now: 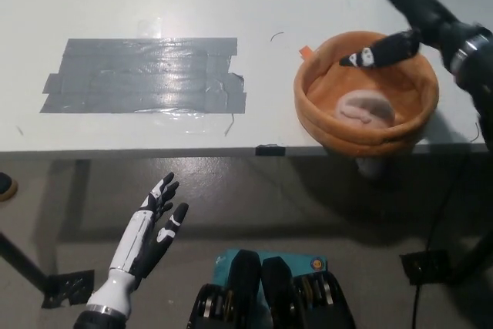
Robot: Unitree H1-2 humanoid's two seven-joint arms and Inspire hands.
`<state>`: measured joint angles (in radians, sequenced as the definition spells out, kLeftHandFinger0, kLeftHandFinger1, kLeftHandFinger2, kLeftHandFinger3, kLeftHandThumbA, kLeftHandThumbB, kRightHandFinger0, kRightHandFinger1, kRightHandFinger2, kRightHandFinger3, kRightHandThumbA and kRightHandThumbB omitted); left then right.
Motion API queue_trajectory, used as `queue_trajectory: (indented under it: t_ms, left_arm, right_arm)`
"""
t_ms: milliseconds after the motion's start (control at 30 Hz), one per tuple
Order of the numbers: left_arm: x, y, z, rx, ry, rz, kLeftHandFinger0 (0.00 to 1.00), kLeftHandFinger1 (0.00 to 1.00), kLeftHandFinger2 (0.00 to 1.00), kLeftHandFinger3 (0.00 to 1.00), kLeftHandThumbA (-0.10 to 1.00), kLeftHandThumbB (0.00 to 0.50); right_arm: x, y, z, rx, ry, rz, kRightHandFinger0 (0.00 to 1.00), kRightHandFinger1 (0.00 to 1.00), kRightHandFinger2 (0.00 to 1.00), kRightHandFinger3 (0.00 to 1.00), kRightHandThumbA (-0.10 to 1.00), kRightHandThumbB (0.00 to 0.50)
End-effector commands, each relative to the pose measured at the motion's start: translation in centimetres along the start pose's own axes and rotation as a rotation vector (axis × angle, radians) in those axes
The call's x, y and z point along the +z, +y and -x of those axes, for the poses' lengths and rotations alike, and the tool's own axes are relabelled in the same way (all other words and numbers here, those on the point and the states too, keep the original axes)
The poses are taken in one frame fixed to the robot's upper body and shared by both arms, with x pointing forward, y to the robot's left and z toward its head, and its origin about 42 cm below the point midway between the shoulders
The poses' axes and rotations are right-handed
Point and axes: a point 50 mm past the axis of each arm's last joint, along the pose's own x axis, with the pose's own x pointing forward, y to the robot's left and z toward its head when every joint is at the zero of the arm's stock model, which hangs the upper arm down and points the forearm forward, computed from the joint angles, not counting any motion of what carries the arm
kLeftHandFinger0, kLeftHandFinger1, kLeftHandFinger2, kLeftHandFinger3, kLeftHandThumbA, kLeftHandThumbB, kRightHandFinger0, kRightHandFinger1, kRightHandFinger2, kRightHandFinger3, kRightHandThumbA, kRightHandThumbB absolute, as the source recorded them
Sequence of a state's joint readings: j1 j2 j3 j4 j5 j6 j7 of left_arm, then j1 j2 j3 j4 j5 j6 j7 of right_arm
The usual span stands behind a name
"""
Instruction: An emotional support dumpling is kept in a soft plate infront in the middle of the desk infront of the robot. The robot extends its right arm to pick up the dumpling and hands it to a person
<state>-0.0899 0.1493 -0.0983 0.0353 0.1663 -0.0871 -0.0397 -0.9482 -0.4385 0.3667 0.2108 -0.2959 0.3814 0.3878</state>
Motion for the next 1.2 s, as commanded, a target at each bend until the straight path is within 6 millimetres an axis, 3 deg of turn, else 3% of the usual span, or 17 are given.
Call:
queue_trajectory:
  t_ms: [0, 33, 200, 300, 467, 1167]
  left_arm:
    - [1.8, 1.1, -1.1, 0.010, -0.074, -0.048, 1.00, 1.00, 1.00, 1.00, 0.87, 0.055]
    - [1.9, 1.2, -1.2, 0.011, -0.079, -0.045, 1.00, 1.00, 1.00, 1.00, 0.85, 0.043]
    - [1.9, 1.3, -1.1, 0.013, -0.075, -0.050, 1.00, 1.00, 1.00, 1.00, 0.84, 0.065]
    - [2.0, 1.3, -1.1, 0.012, -0.064, -0.045, 1.00, 1.00, 1.00, 1.00, 0.84, 0.066]
    - [2.0, 1.4, -1.0, 0.015, -0.061, -0.049, 1.00, 1.00, 1.00, 1.00, 0.82, 0.063]
    - [1.8, 1.3, -0.9, 0.016, -0.067, -0.042, 1.00, 1.00, 1.00, 1.00, 0.78, 0.032]
  right_arm:
    - [0.2, -0.6, -1.8, 0.098, 0.127, 0.029, 1.00, 1.00, 1.00, 1.00, 1.00, 0.337]
    - [-0.2, 0.2, -2.3, 0.130, 0.147, 0.012, 1.00, 1.00, 1.00, 1.00, 1.00, 0.358]
    - [-1.9, 2.4, -2.9, 0.201, 0.206, -0.034, 1.00, 1.00, 1.00, 1.00, 1.00, 0.357]
    - [-2.7, 3.1, -3.0, 0.224, 0.234, -0.042, 1.00, 1.00, 1.00, 1.00, 1.00, 0.361]
    - [-3.7, 3.8, -2.7, 0.256, 0.267, -0.028, 1.00, 1.00, 1.00, 1.00, 1.00, 0.406]
    - [-6.0, 4.9, -0.8, 0.301, 0.309, -0.039, 1.00, 1.00, 1.00, 1.00, 1.00, 0.364]
